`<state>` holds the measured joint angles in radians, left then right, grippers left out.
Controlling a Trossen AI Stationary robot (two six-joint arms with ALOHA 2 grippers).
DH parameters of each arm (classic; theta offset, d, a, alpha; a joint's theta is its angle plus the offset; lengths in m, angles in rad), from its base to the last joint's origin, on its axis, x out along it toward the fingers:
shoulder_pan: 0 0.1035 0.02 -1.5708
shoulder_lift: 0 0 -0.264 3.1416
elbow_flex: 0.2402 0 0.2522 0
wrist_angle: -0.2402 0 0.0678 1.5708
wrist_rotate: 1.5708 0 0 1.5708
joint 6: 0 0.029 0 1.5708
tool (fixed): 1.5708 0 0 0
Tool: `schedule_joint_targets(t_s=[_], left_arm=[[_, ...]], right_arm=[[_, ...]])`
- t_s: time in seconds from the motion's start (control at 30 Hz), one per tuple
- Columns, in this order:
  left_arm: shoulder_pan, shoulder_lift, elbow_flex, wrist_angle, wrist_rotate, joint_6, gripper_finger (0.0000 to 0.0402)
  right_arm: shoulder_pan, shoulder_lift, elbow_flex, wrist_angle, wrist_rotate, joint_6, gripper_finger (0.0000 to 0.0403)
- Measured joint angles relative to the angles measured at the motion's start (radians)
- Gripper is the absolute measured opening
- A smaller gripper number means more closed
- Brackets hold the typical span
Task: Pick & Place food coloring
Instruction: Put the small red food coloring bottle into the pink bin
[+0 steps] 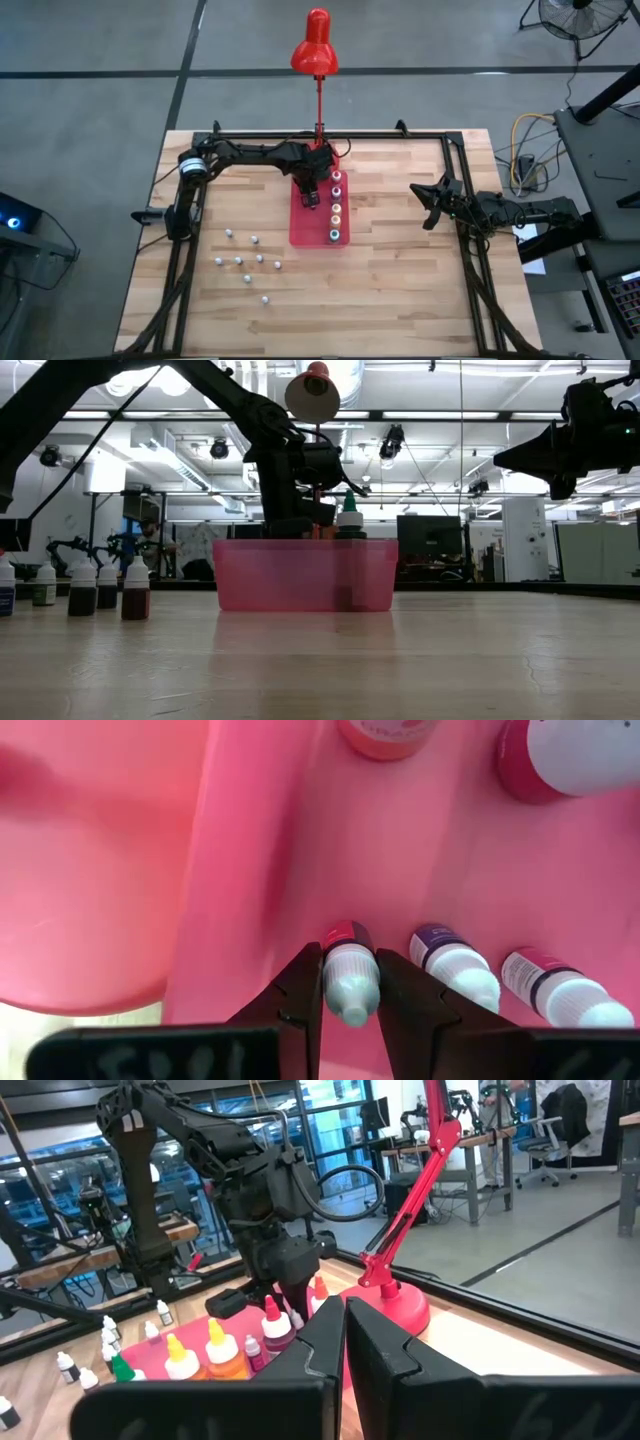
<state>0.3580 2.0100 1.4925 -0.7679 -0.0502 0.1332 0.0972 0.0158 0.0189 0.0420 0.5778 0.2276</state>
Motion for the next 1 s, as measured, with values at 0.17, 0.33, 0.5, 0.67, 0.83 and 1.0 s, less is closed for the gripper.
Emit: schedule_joint_targets(t_s=[0.17,0.33,0.5,0.67,0.83,1.0], left_arm=[[0.0,0.0,0.0,-0.003,0.001,-0.004,0.0055],[-0.002,0.0,0.0,-0.003,0.004,-0.005,0.0068],[-0.002,0.0,0.0,-0.003,0.003,-0.005,0.0108],[-0.003,0.0,0.0,-0.005,0.003,-0.007,0.0132],[-0.003,-0.001,0.002,-0.018,-0.001,-0.007,0.0135],[-0.003,-0.018,0.012,-0.037,-0.001,-0.007,0.0135]], right_arm=[[0.0,0.0,0.0,0.0,0.0,0.0,0.0009],[0.0,0.0,0.0,0.0,0.0,0.0,0.0009],[0.0,0.0,0.0,0.0,0.0,0.0,0.0009],[0.0,0.0,0.0,0.0,0.0,0.0,0.0009],[0.001,0.0,0.0,0.0,0.0,0.0,0.0009],[0.001,0.0,0.0,0.0,0.0,0.0,0.0009]])
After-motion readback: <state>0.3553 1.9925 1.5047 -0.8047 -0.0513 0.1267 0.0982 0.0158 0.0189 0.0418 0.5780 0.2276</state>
